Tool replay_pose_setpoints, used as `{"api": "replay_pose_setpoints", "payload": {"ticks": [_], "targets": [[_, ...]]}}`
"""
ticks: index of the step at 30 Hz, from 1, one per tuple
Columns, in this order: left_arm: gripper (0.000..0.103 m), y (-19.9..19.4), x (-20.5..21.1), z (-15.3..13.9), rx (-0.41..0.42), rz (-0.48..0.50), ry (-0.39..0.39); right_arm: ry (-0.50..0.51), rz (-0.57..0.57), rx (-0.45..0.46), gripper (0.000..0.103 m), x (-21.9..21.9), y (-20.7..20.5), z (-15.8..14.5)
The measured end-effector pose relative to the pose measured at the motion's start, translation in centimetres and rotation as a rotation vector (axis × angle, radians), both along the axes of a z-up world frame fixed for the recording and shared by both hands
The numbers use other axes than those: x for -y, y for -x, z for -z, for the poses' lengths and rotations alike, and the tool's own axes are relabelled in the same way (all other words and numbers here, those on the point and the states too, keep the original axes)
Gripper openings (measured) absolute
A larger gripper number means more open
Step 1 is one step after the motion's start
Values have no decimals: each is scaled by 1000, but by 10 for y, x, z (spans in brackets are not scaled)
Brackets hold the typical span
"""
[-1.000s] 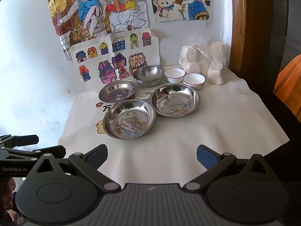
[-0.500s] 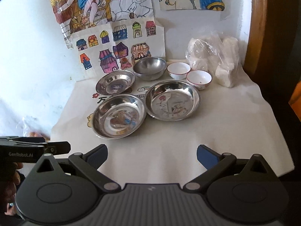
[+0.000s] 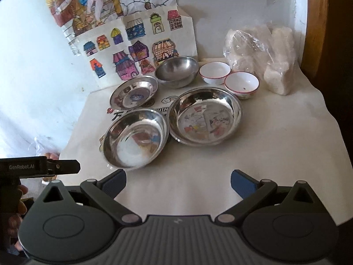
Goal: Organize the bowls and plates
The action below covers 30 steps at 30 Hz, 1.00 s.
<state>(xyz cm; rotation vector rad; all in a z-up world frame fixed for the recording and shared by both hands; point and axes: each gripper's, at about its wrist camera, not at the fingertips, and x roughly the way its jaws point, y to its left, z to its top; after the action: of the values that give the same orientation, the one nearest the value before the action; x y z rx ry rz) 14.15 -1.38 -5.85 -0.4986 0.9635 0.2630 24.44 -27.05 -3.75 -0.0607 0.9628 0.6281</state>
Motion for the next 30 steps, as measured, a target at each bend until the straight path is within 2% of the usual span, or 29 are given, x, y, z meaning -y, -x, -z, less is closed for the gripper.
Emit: {"api": "replay_pose_setpoints", "payload": {"ticks": [5,10,17,25,30], "targets": [[102,-37,-26,11,-1,64,23,21,48,3,103,-27,-21,9],[102,-62,-51,24,-24,101,40,49,54,-11,103,-53,-23,19],[102,-78,-65,47,-55,133,41,93,56,-110,103,-71,-34,41],[102,-95,-68,64,-99,192,-30,81,37,-182,102,-88,-44,64],[102,-107,-70,70,-155,183,-59,70,40,-218,91,-95,-53,77]]}}
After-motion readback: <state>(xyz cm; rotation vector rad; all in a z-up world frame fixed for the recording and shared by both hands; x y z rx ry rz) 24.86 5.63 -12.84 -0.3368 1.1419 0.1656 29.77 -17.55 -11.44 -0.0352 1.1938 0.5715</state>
